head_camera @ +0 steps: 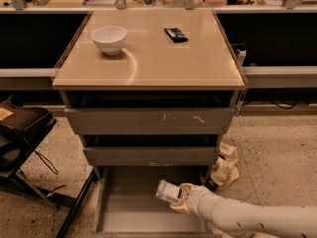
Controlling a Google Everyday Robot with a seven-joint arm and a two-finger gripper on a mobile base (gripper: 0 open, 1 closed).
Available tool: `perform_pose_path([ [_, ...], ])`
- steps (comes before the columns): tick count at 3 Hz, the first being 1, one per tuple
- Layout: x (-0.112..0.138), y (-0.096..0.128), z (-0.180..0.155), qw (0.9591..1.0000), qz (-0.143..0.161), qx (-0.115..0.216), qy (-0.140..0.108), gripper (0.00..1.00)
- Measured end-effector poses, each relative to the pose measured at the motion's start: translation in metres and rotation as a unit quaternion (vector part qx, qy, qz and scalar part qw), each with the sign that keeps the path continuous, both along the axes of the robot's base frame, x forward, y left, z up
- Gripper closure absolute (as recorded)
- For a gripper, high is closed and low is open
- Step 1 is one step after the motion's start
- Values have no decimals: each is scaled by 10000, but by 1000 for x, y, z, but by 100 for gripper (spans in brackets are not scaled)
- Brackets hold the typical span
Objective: Place blue plastic bottle into bottom drawer
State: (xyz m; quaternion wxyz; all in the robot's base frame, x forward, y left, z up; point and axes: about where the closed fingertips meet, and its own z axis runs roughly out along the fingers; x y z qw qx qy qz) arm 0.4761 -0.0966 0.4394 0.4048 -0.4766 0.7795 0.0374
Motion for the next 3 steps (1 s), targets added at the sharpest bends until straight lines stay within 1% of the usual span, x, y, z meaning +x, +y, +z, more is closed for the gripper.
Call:
perform_pose_path([
  [1, 26, 1, -26, 9996, -33, 124, -263, 100],
  [2, 67, 21, -70, 9981, 240, 265, -505, 100],
  [3, 89, 51, -118, 9962, 592, 421, -481, 100],
])
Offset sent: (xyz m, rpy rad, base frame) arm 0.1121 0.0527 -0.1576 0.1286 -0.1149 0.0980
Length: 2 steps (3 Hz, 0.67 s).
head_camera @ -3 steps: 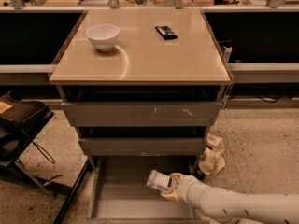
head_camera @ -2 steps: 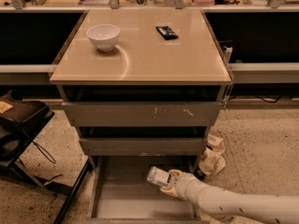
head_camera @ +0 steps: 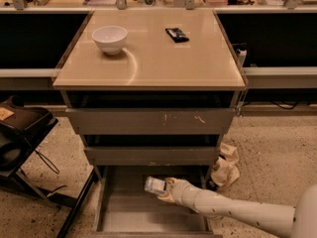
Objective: Place blue plastic bottle into bottom drawer
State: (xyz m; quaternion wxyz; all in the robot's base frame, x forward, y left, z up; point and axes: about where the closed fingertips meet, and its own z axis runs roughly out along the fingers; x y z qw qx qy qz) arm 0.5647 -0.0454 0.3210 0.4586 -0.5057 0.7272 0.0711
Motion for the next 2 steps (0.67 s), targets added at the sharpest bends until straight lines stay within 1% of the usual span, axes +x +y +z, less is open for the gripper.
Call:
perform_pose_path([
  [1, -10, 10, -46, 9993, 197, 96, 318, 100],
  [2, -27, 2, -80, 9975, 163, 117, 673, 100],
])
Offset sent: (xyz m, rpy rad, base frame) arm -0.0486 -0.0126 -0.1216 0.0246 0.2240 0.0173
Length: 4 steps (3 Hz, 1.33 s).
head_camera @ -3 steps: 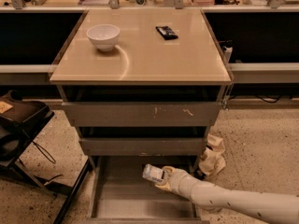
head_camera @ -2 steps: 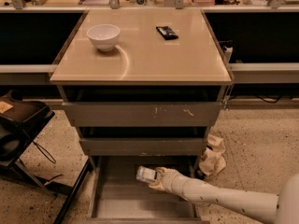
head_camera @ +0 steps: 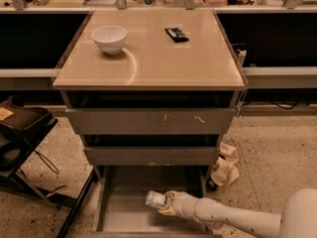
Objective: Place blue plastic bottle into bottom drawer
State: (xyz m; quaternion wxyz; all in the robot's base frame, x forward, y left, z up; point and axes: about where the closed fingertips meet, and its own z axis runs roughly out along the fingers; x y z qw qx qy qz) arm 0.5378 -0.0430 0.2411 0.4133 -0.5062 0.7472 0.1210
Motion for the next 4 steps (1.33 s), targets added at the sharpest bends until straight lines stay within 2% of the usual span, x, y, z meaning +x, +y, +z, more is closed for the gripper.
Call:
perform_pose_path([
  [1, -10, -9, -31, 9994, -166, 23, 310, 100],
  [2, 3, -21, -58, 9973, -489, 91, 549, 100],
  [3, 22, -35, -76, 9942, -823, 202, 660, 100],
  [4, 28, -39, -75, 9941, -863, 194, 627, 81],
])
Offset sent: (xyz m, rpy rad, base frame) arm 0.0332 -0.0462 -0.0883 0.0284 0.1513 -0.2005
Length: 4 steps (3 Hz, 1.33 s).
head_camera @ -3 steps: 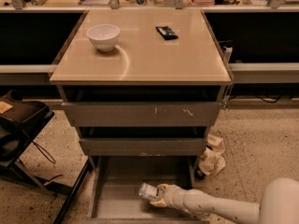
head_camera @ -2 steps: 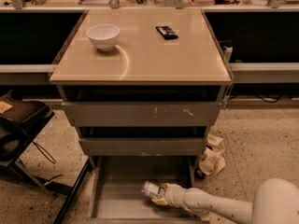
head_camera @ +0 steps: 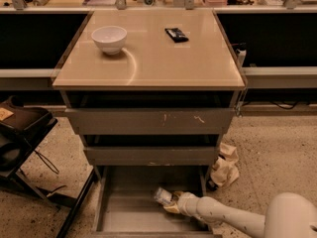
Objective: Place blue plastic bottle into bottom drawer
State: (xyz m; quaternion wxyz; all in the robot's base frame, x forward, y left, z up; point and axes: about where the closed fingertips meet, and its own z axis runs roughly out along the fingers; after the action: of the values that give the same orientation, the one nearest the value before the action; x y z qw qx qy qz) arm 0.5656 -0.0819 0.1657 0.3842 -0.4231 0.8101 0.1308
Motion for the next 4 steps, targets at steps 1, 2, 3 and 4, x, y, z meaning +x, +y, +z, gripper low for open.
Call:
perform_pose_path([
  [1, 0, 0, 0, 10000, 0, 0, 0, 58],
  [2, 0, 0, 0, 10000, 0, 0, 0, 33],
  [3, 0, 0, 0, 10000, 0, 0, 0, 12],
  [4, 0, 0, 0, 10000, 0, 0, 0, 0],
])
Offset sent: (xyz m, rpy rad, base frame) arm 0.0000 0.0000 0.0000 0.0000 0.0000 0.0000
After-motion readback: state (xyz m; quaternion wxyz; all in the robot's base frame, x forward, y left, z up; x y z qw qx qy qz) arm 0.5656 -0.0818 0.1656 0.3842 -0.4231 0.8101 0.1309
